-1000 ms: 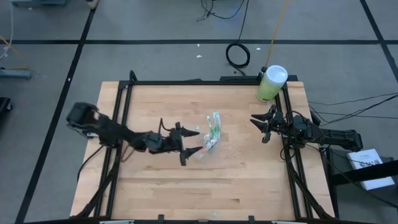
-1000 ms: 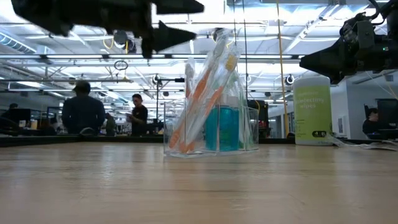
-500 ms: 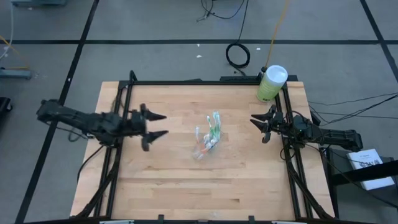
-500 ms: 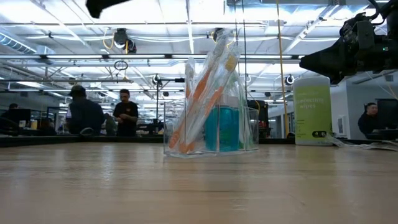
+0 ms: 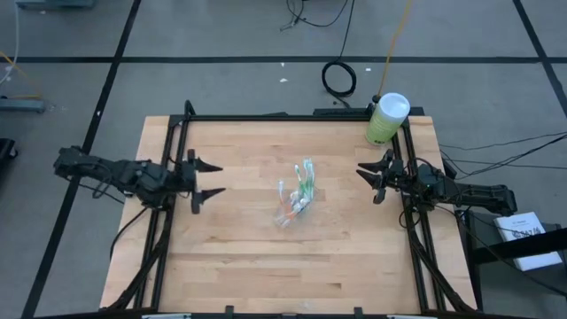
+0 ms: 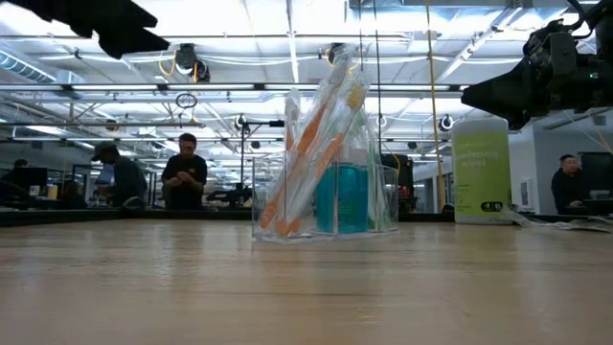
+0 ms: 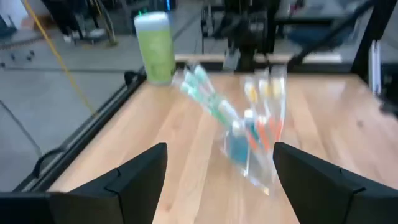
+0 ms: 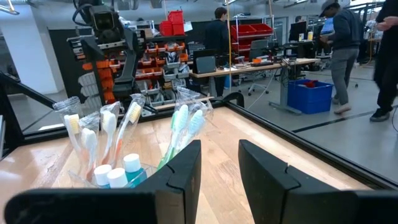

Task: Pick & Place toothbrushing station
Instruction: Return to Home Position

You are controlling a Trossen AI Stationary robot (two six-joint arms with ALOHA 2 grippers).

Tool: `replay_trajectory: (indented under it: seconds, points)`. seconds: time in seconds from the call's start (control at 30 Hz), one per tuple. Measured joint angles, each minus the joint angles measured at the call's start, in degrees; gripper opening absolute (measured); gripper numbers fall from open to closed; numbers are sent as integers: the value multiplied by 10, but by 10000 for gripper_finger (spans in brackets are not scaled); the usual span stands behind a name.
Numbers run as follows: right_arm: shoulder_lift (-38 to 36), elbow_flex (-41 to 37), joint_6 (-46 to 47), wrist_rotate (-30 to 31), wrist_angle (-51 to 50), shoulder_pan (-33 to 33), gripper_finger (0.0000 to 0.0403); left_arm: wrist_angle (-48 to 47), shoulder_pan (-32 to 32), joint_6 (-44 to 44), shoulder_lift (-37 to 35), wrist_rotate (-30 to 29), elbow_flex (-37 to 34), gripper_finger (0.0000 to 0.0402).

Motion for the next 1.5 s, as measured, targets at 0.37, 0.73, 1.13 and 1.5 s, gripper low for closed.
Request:
replay_trajectory:
  seconds: [0.37, 0.73, 1.13, 1.5]
  points:
    - [0, 0, 0, 0, 0, 0, 98, 192, 76, -3, -114, 120, -184, 296]
    - [0, -1, 0, 0, 0, 0, 98, 174, 171, 22, -278, 248, -233, 296]
    - [0, -1, 0, 0, 0, 0, 98, 237, 225, -13, -295, 297, -312, 296]
    - [0, 0, 0, 0, 0, 0, 98, 199, 243, 5, -294, 287, -310, 296]
